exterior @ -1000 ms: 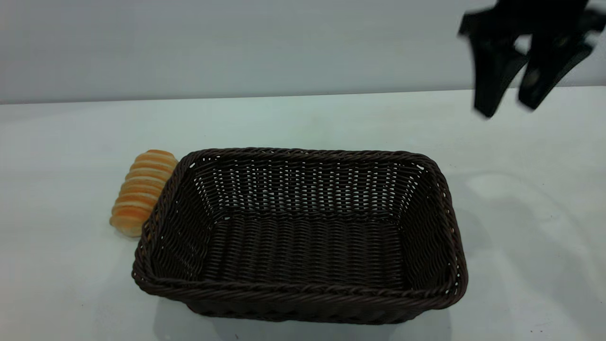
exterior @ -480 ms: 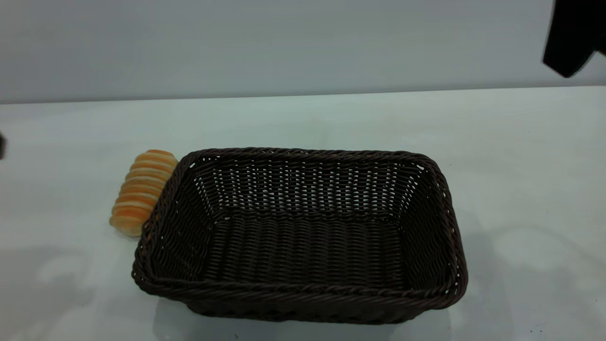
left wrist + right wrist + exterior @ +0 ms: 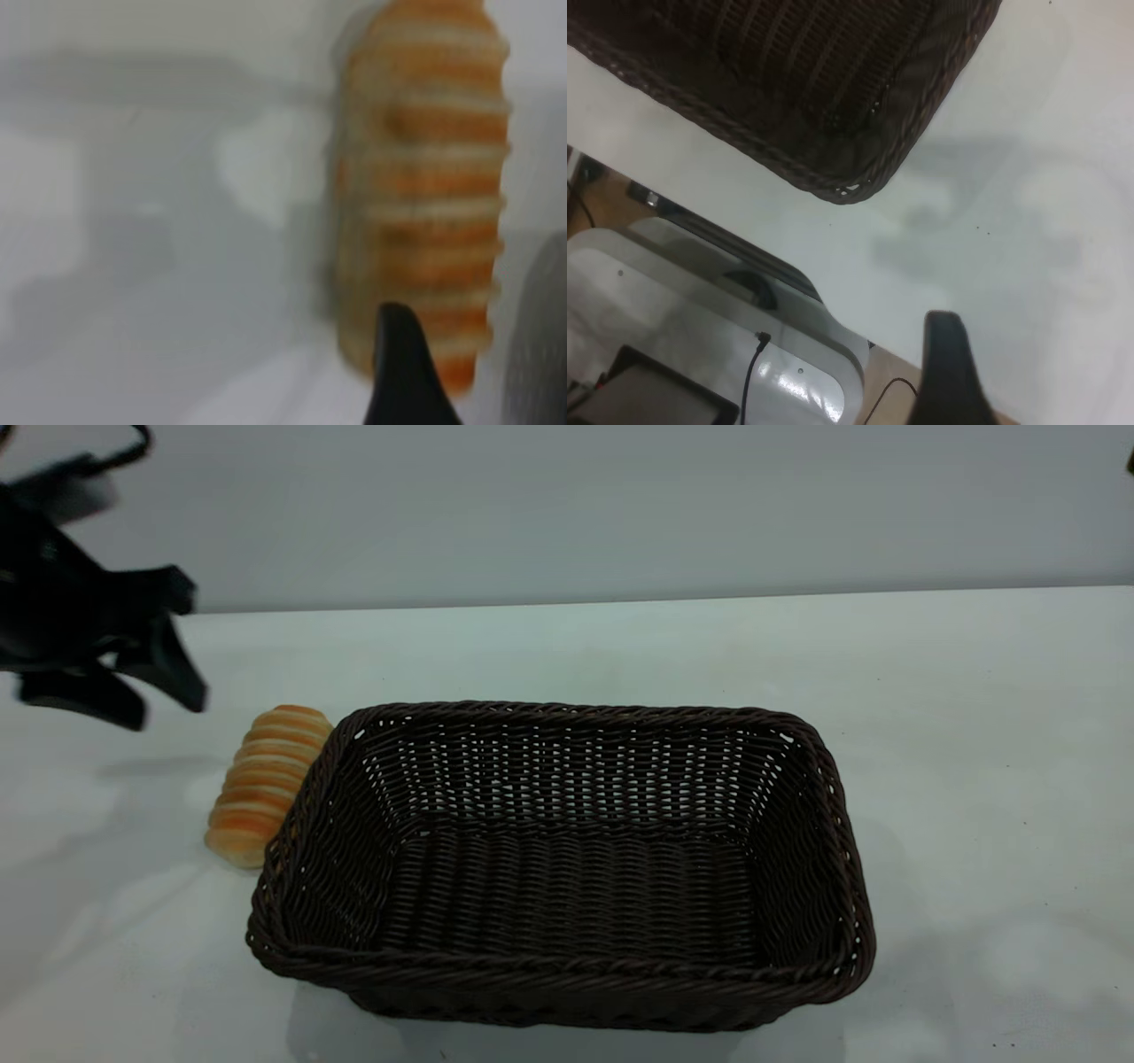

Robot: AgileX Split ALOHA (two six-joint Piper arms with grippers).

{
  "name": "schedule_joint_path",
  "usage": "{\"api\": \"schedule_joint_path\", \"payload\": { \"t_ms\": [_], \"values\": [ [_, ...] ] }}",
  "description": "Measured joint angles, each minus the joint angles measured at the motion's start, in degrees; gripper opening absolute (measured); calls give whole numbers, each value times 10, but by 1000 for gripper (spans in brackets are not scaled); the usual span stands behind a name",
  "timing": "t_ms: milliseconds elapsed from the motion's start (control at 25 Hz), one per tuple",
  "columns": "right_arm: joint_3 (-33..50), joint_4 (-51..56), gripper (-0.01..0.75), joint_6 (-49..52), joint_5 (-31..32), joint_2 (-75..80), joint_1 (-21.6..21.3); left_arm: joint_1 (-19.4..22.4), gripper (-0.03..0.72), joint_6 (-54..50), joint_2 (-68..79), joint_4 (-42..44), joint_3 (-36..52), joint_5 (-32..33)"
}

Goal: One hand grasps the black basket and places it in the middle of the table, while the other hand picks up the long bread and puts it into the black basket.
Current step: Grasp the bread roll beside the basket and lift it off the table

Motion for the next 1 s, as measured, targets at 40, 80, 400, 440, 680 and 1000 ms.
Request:
{"api": "schedule_joint_path", "payload": {
  "t_ms": [40, 80, 400, 440, 680, 1000],
  "values": [
    [0, 0, 551, 1, 1, -2, 0, 0, 468, 25, 24, -18, -18, 4],
    [0, 0, 551, 1, 2, -3, 0, 0, 468, 49, 45, -33, -39, 8],
    [0, 8, 551, 15, 5, -3, 0, 3, 429, 139, 203, -118, -148, 72],
    [0, 10, 551, 16, 8, -3, 0, 4, 390, 130, 206, -119, -150, 75],
    [0, 10, 551, 22, 14, -3, 0, 4, 73, 63, 192, -67, -162, 96],
    [0, 10, 551, 22, 15, -3, 0, -16, 59, 98, 66, -40, -228, 201]
  ]
}}
